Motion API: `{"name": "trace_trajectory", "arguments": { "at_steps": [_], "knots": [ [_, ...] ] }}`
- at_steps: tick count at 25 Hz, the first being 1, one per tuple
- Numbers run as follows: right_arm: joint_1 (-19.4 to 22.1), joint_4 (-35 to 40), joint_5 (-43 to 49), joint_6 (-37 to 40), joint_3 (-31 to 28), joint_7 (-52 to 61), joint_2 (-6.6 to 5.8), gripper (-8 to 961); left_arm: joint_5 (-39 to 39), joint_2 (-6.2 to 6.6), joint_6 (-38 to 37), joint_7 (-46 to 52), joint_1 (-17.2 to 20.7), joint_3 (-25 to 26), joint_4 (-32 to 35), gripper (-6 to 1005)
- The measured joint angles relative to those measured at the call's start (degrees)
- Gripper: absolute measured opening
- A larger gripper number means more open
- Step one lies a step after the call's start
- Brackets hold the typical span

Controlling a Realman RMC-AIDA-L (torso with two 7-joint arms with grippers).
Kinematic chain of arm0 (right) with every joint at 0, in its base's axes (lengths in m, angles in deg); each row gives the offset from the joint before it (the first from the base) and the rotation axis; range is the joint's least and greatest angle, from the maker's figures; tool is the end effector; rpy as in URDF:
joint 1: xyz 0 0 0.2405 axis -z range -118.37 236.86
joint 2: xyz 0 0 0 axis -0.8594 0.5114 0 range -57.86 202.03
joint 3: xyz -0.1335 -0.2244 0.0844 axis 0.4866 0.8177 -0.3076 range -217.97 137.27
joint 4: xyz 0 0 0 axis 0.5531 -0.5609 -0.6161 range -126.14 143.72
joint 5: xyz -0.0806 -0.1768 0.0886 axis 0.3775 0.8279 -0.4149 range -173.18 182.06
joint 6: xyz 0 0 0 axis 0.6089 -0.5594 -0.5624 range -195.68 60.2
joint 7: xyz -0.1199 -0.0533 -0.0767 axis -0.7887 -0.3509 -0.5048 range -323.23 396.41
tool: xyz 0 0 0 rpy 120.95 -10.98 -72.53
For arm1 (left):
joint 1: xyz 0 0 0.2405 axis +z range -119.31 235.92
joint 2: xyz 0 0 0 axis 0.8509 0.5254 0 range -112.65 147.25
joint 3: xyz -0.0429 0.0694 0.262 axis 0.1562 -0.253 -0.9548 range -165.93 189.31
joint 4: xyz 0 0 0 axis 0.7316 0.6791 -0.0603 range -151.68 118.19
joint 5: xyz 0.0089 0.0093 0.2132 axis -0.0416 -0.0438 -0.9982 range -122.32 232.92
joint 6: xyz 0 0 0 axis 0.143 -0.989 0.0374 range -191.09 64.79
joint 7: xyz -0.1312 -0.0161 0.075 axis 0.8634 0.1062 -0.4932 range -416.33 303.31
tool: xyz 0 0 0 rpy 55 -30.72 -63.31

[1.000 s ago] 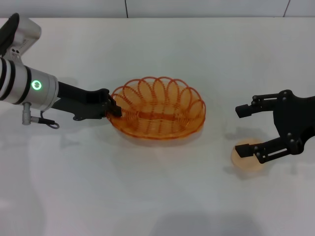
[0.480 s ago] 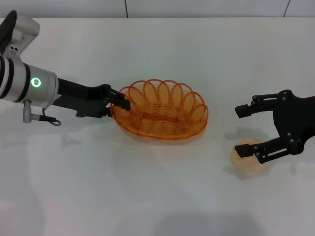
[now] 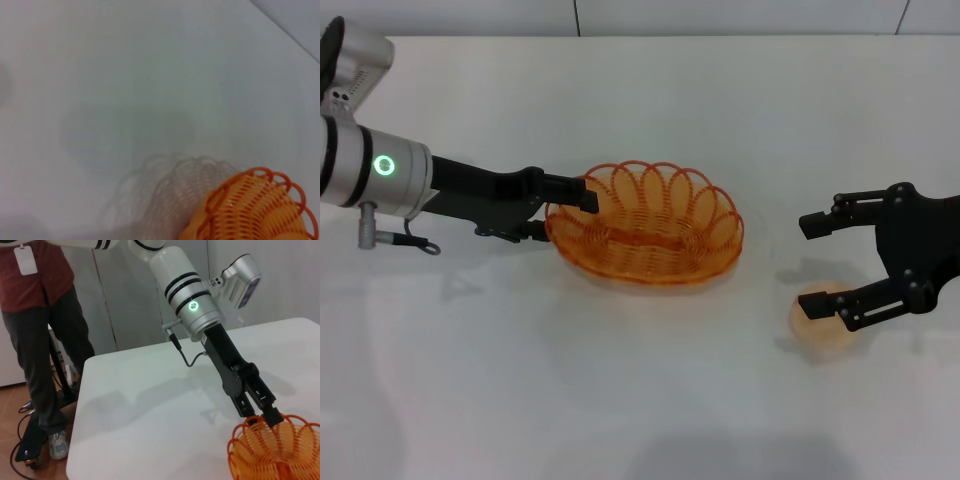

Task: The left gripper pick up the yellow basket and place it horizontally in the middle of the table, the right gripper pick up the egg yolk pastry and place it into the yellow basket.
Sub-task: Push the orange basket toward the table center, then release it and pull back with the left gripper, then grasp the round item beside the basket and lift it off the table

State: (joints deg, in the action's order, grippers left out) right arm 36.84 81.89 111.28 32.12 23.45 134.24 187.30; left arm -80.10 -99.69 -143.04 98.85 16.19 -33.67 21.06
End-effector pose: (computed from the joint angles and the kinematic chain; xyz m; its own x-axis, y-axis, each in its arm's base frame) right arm 0.2071 0.3156 0.0330 0.9503 -0.1432 -0.2764 -0.1656 -0.9844 -0.0593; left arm -0.2602 0.3952 -0.0269 0.0380 0.9749 0.2192 0.9992 -0.0389 -0.0003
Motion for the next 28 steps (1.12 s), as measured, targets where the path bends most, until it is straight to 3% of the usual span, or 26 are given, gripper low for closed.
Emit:
{"name": "trace_trajectory", "arguments": {
  "at_steps": [6, 14, 21, 28],
  "knots": [
    [0.0, -0.12, -0.25, -0.11, -0.01, -0.34, 0.03, 868, 0.96, 0.24, -1.3, -0.59, 0.44, -0.01, 1.58, 871],
    [0.0, -0.23, -0.38, -0.22, -0.04, -0.41, 0.16, 869, 6.31, 2.09, -0.66, -7.0, 1.69, 0.07, 5.88, 872],
    [0.09, -0.43, -0.47, -0.38, -0.16, -0.11, 0.18, 869, 9.89, 2.9, 0.32, -14.25, 2.74, 0.09, 7.94, 872],
    [0.08, -1.81, 0.33, -2.63, -0.2, 1.93, 0.1, 868, 8.99, 4.55, -5.71, -21.97, 3.91, -0.23, 14.76, 872]
  ]
}}
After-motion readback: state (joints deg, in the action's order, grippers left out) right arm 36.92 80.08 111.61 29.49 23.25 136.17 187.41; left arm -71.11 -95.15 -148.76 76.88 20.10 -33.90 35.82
